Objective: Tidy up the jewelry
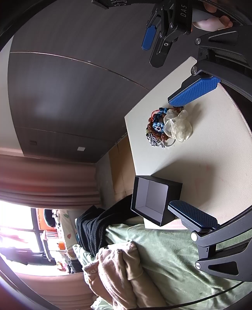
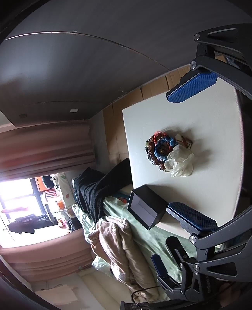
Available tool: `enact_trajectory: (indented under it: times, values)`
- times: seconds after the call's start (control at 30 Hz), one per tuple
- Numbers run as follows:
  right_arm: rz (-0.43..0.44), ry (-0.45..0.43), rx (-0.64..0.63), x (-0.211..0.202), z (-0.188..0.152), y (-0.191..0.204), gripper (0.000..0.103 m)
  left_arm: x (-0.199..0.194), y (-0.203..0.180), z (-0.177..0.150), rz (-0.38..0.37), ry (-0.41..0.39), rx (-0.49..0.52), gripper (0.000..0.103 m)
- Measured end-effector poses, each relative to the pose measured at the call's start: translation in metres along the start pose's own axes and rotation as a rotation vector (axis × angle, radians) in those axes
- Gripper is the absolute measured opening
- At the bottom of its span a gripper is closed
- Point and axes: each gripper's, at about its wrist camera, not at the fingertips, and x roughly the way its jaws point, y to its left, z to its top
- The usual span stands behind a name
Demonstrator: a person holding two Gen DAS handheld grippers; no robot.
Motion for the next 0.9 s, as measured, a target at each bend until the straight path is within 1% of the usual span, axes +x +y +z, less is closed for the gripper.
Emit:
enact_trajectory:
  times: [0.9]
  values:
    - [-0.007, 0.002, 0.000, 0.0021, 0.0005, -0.0023, 0.103, 0.0046, -0.0007, 0.0033, 0.005, 0.006, 0.004, 0.098]
